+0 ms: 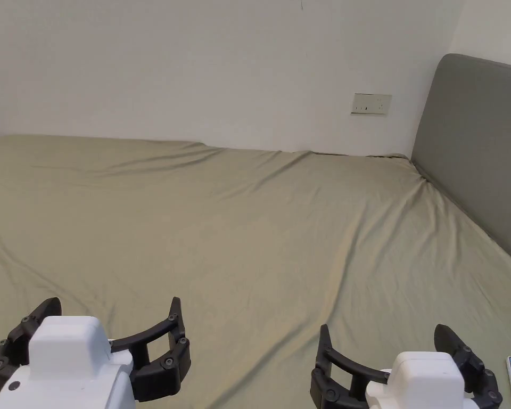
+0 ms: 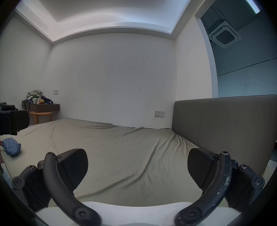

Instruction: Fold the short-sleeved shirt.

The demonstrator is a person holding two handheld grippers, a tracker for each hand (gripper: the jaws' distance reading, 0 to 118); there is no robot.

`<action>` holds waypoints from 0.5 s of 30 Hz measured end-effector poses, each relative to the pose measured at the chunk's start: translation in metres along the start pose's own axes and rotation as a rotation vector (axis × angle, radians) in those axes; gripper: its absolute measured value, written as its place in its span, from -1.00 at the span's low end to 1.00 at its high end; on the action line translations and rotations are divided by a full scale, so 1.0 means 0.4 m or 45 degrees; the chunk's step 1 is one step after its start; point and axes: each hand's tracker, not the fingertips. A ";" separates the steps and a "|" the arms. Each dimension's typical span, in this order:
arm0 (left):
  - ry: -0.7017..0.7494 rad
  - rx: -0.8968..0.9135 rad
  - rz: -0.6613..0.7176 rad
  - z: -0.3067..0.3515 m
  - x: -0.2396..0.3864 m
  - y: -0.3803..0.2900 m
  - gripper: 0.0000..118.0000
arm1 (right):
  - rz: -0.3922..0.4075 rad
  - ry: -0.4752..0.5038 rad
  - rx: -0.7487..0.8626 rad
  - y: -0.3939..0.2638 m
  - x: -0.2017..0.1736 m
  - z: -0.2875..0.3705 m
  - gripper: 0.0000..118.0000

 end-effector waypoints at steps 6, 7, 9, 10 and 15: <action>0.002 0.002 -0.003 0.000 0.000 0.000 1.00 | 0.002 0.001 0.002 0.000 0.000 0.001 1.00; 0.002 0.002 -0.006 0.000 0.001 0.000 1.00 | 0.000 0.001 0.002 0.000 0.000 0.001 1.00; 0.002 0.001 -0.011 0.000 0.002 0.000 1.00 | -0.002 -0.002 0.006 0.001 0.001 0.002 1.00; 0.001 -0.001 -0.011 0.000 0.003 0.000 1.00 | -0.003 -0.003 0.006 0.001 0.001 0.002 1.00; 0.002 -0.004 -0.012 0.000 0.003 0.000 1.00 | -0.006 -0.007 -0.003 -0.001 0.003 0.001 1.00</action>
